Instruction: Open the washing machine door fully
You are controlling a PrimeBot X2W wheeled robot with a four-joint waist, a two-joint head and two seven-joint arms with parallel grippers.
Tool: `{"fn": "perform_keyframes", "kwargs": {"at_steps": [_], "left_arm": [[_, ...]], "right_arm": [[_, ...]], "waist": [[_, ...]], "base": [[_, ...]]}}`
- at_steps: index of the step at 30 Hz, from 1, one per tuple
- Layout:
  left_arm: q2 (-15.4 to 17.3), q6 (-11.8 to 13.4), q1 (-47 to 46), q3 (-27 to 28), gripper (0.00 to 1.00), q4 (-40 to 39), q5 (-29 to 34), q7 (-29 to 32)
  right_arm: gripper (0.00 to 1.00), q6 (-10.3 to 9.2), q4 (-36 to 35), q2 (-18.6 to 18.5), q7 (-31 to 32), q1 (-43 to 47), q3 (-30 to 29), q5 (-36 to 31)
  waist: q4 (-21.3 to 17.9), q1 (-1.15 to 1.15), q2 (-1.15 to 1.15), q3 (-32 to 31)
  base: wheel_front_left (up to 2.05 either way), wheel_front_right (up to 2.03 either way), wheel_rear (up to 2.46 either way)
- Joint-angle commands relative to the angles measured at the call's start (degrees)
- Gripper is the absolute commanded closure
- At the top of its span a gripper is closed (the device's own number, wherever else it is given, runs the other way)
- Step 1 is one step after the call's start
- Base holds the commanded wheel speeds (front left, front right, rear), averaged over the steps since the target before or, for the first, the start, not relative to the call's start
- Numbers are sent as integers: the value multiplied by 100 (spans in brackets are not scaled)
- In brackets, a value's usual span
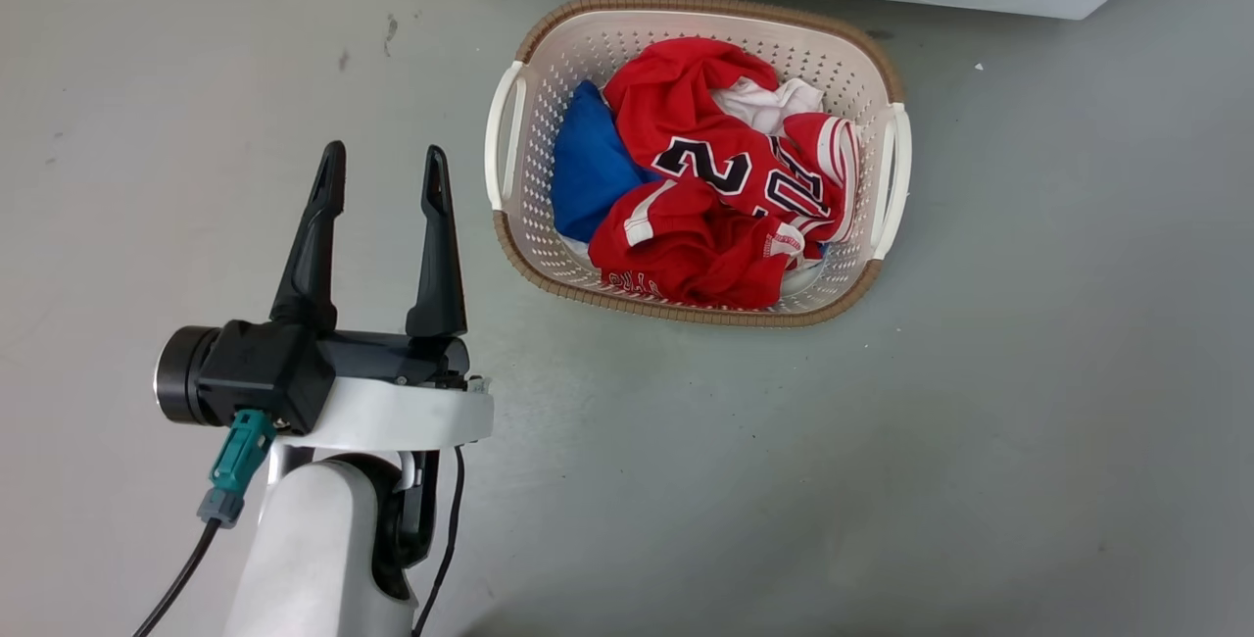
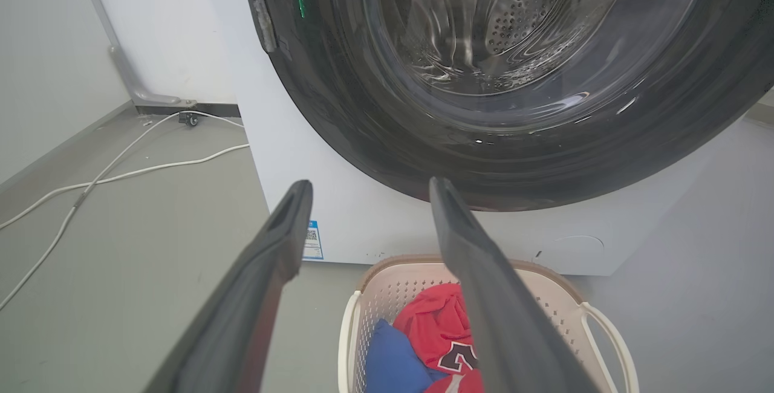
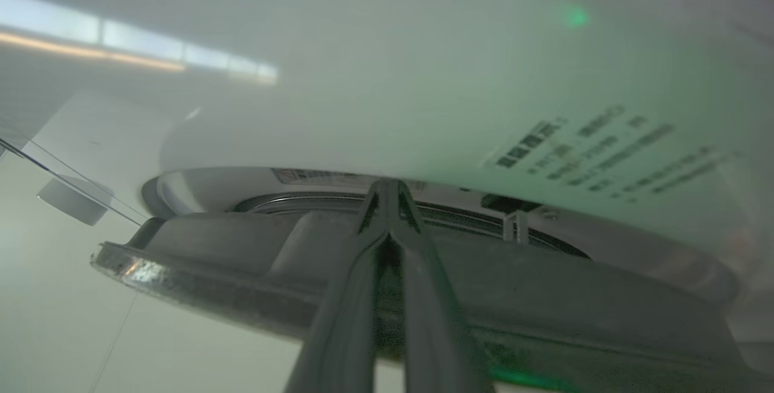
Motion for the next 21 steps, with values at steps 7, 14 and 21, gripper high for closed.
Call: {"fn": "perform_keyframes", "kwargs": {"at_steps": [7,14,21], "left_arm": [[-7,64,-105,-33,0,26,-91,-15],[-8,69,-92,-15,0,124,-105,-15],[-7,39,52,59,0,185,-64,-15]], "right_arm": [[100,-2,125,22,407,-90,462,-259],[100,-2,34,18,642,111,688,-374],[100,-1,-204,116,933,582,972,-406]], "waist": [[66,-1,0,55],[16,-1,0,-59],[-121,-1,0,-348]], "base": [[0,0,0],[0,0,0],[0,0,0]]}}
